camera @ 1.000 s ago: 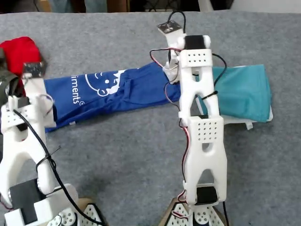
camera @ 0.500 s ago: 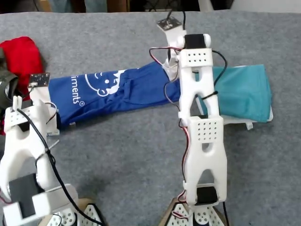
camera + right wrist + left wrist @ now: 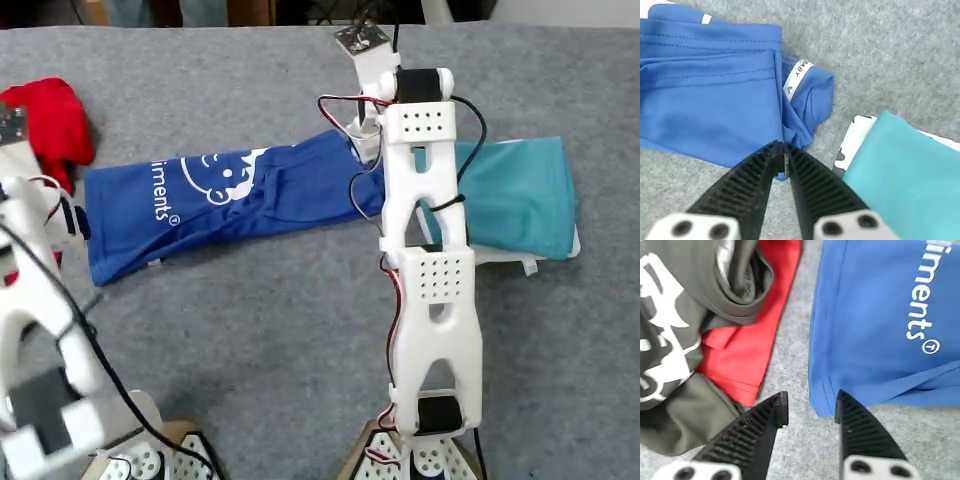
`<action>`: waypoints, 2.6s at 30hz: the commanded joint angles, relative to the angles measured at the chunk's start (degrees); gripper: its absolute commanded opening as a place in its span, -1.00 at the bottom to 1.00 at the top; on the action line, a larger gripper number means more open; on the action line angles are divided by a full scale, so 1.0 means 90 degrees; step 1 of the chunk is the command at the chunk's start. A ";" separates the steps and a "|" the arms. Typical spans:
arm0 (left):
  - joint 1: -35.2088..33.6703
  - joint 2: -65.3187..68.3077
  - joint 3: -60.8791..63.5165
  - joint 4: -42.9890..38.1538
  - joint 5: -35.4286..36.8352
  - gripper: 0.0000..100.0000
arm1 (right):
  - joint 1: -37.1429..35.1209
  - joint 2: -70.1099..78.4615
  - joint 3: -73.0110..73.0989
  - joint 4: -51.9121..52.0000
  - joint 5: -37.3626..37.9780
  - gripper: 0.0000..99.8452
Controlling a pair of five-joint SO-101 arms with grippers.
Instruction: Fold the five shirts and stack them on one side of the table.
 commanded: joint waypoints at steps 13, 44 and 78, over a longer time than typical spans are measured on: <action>0.0063 0.4083 -0.3893 0.0752 0.0156 -0.62 | -0.0107 -0.0357 -0.0259 0.0059 0.0029 -0.97; 0.0640 0.7033 -0.7458 0.2667 0.0107 -0.94 | -0.0147 -0.0357 -0.1050 0.0020 0.0029 -0.97; 0.3951 0.4044 -0.7204 0.3087 0.1035 -0.94 | 0.2549 -0.0982 -0.2466 -0.0967 0.0762 -0.97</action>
